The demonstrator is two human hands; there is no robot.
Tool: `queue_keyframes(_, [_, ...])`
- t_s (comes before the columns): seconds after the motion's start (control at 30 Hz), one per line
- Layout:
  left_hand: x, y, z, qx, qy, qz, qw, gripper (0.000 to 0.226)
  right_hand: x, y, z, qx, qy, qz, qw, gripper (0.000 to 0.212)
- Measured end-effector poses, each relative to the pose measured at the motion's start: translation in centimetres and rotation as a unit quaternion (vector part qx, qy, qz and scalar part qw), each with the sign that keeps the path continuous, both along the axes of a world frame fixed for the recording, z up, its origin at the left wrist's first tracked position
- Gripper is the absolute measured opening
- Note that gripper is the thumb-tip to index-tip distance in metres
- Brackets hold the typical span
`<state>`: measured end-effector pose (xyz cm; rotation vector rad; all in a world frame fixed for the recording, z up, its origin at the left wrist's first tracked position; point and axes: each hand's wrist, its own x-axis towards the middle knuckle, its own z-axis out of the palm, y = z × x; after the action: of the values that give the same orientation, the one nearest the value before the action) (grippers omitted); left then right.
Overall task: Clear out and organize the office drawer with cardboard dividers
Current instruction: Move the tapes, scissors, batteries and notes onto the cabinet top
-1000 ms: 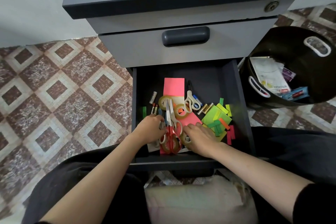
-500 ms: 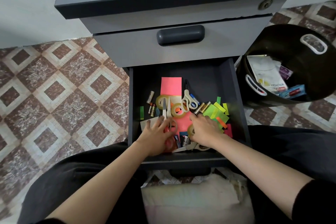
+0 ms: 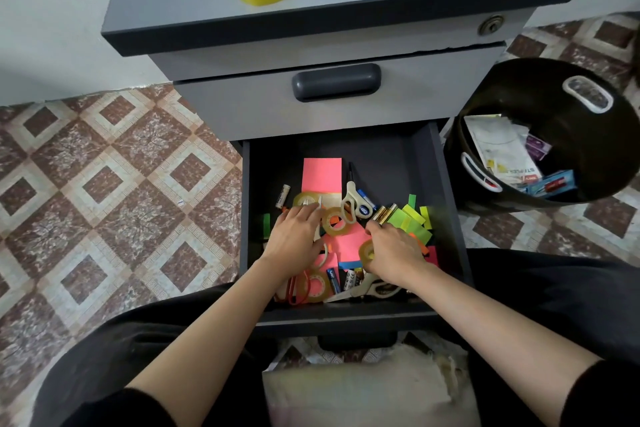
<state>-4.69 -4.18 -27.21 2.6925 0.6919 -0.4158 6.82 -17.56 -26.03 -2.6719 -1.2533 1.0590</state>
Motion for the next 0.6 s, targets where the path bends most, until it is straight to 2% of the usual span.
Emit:
queue_keyframes(0.13, [1.8,-0.3,-1.0,-0.017,0.007,0.039,0.999,0.057,0.6,0.0,0.0,0.021,0.025,-0.030,0.999,0.060])
queue_keyframes(0.6, [4.2,-0.2,-3.0,0.040,0.002,0.000,0.999,0.057,0.9,1.2,0.0,0.055,0.094,-0.082,0.991,0.064])
